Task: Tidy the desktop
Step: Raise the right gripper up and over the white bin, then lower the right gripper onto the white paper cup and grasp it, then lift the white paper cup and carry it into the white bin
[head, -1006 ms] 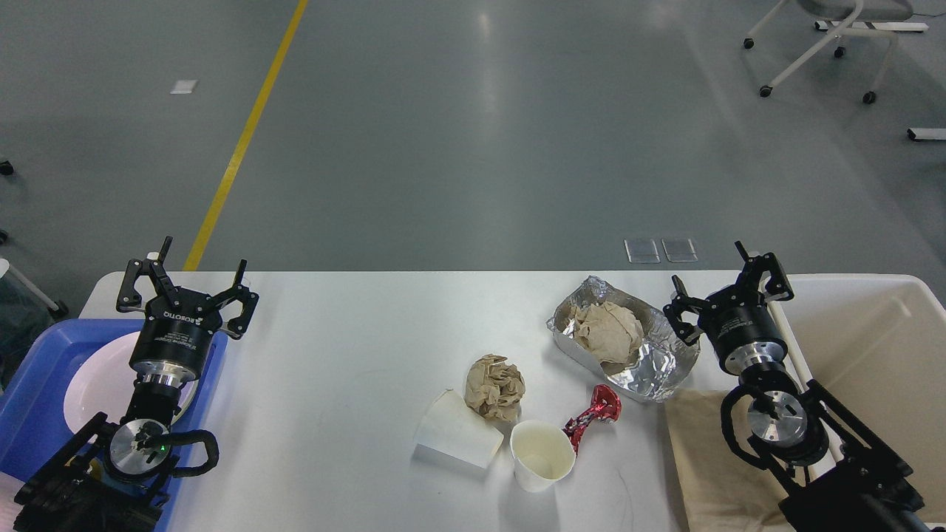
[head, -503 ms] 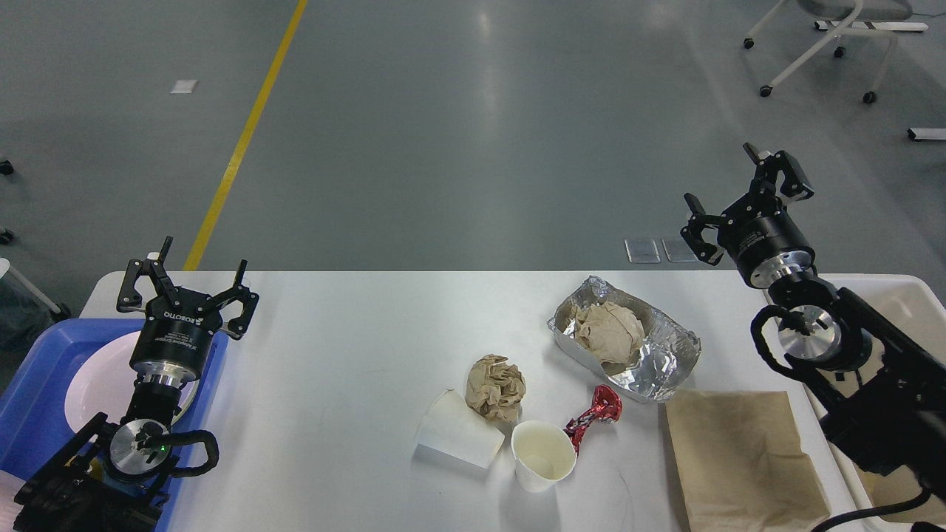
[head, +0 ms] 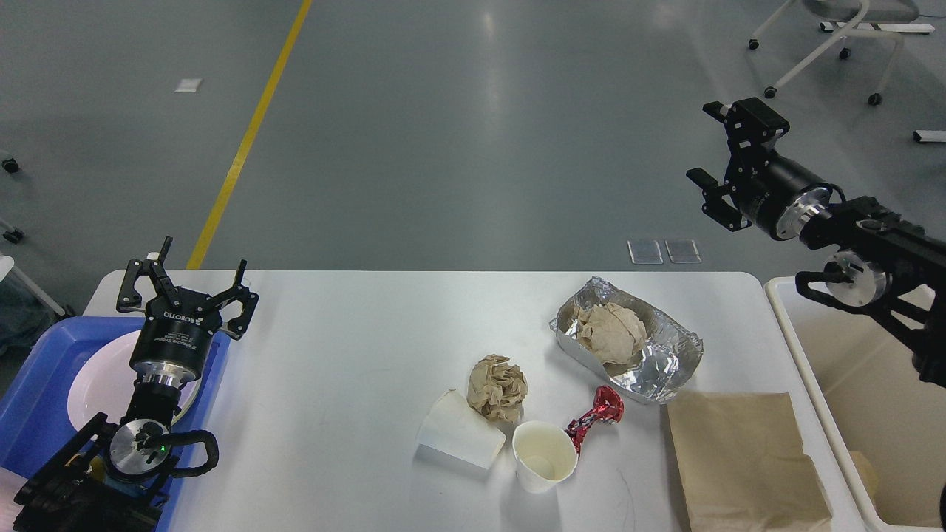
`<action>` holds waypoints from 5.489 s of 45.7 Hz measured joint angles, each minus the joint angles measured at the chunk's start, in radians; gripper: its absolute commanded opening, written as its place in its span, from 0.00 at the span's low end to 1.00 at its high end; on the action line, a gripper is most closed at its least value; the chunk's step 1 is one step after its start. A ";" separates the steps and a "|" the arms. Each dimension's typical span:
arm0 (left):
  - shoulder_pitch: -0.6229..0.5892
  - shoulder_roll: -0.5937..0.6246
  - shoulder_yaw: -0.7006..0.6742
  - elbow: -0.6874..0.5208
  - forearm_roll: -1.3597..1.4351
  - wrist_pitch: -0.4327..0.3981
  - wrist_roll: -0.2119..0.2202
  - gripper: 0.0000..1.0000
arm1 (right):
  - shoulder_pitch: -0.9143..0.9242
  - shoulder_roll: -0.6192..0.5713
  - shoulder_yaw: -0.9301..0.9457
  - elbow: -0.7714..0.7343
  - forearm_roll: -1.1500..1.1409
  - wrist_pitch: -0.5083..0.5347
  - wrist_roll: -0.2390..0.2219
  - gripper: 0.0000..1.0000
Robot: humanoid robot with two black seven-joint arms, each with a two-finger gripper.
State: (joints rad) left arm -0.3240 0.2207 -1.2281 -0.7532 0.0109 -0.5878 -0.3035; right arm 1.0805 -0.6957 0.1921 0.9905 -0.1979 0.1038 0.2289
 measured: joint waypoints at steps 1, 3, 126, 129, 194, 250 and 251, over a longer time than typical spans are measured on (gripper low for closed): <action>0.000 0.000 0.000 0.000 0.000 0.000 0.000 0.96 | 0.034 -0.006 -0.050 0.000 0.000 0.011 0.000 1.00; 0.000 0.000 0.000 0.000 0.000 0.000 0.000 0.96 | 0.116 -0.013 -0.170 0.000 0.000 0.039 0.000 1.00; -0.001 0.000 0.001 0.000 0.000 0.000 0.001 0.96 | 0.800 0.662 -1.145 0.608 0.452 0.146 -0.418 1.00; -0.001 0.000 0.000 0.000 0.000 0.000 0.001 0.96 | 0.761 0.682 -1.127 0.570 0.438 0.136 -0.418 1.00; -0.001 0.000 0.000 0.000 0.000 0.000 0.002 0.96 | 0.522 0.760 -1.151 0.468 0.577 -0.225 -0.416 0.00; -0.001 0.000 0.000 0.000 0.000 0.000 0.001 0.96 | 1.525 0.377 -1.516 0.755 0.493 0.429 -0.414 0.00; -0.001 0.000 0.000 0.000 0.000 0.000 0.001 0.96 | 1.525 0.377 -1.521 0.755 0.493 0.429 -0.414 0.00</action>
State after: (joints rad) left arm -0.3252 0.2209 -1.2281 -0.7534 0.0108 -0.5881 -0.3023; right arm 2.6060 -0.3190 -1.3290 1.7454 0.2949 0.5328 -0.1847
